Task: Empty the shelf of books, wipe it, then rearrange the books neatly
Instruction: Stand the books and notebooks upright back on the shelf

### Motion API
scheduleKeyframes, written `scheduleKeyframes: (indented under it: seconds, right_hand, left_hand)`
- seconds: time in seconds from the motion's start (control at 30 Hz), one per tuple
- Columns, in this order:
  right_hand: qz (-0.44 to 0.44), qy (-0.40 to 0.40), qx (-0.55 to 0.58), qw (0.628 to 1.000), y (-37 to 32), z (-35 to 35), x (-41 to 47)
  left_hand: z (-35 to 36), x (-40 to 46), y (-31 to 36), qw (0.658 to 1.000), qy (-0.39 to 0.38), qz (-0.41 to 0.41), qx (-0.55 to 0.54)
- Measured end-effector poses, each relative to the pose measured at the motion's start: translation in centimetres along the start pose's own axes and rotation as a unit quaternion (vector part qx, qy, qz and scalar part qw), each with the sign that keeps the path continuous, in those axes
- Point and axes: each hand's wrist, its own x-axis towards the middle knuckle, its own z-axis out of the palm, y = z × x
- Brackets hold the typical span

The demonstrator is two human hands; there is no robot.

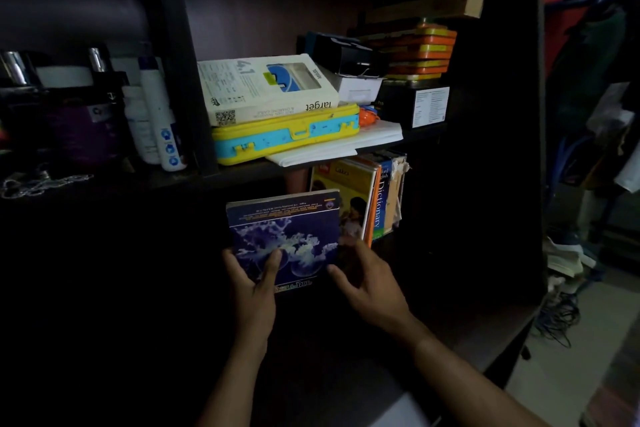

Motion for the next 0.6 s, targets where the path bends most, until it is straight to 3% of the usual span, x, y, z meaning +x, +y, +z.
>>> scheduleKeyframes:
  seconds: [0.13, 0.23, 0.37, 0.47, 0.6]
  right_hand:
    - [0.008, 0.000, -0.005, 1.000, 0.5, -0.2, -0.1]
    - [-0.016, -0.001, -0.053, 0.998, 0.7, -0.1, -0.1]
    - [0.019, 0.081, -0.076, 0.994, 1.4, -0.2, 0.2]
    - [0.058, 0.158, -0.082, 0.982, 2.0, -0.2, 0.4]
    - [0.063, 0.178, -0.068, 0.980, 2.6, -0.1, 0.8]
  left_hand:
    - [0.1, -0.3, -0.3, 0.998, -0.054, -0.010, 0.034]
    - [0.2, -0.5, -0.6, 0.990, -0.053, 0.007, 0.127]
    - [-0.1, -0.3, -1.0, 0.979, -0.029, 0.053, 0.193]
    - [0.2, -0.2, -1.8, 0.967, -0.136, 0.044, 0.210]
    - [0.4, -0.6, -2.3, 0.932, -0.253, 0.058, 0.255]
